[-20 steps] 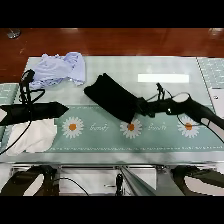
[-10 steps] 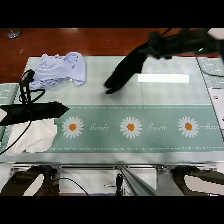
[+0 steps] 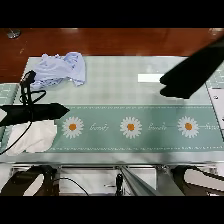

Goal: Fold the shirts.

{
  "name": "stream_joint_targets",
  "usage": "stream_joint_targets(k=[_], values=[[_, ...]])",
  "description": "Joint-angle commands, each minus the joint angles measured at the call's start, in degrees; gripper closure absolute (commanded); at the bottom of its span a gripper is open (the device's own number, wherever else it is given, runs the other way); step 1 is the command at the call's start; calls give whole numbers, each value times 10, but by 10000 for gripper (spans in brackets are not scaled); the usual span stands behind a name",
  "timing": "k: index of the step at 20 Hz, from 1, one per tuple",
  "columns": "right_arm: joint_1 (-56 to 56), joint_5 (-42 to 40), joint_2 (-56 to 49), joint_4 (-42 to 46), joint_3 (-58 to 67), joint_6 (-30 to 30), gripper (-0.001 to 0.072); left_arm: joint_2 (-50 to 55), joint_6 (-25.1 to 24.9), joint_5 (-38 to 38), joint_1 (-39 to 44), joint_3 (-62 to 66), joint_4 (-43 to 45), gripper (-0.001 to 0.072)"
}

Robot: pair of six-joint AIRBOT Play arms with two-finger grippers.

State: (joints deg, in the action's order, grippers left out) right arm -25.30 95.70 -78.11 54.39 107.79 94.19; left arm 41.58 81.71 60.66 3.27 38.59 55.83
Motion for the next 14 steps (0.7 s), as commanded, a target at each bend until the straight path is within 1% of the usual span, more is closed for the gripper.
stream_joint_targets(k=[1, 3, 5, 8, 11, 13, 14], values=[[-100, 106, 37, 104, -7, 12, 693, 0, 0, 4, 0, 0, 0, 679], [-138, 107, 71, 146, -45, 2, 692, 0, 0, 1, 0, 0, 0, 679], [-171, 107, 114, 195, -114, -9, 692, 0, 0, -3, 0, 0, 0, 679], [-223, 106, 184, 320, -233, -12, 692, 0, 0, -7, 0, 0, 0, 679], [-277, 104, 251, 448, -322, 16, 692, 0, 0, -8, 0, 0, 0, 679], [-302, 85, 290, 475, -372, 33, 686, 0, 0, -8, 0, 0, 0, 679], [-307, 77, 301, 485, -389, 48, 549, 0, 0, -11, 0, 0, 0, 679]])
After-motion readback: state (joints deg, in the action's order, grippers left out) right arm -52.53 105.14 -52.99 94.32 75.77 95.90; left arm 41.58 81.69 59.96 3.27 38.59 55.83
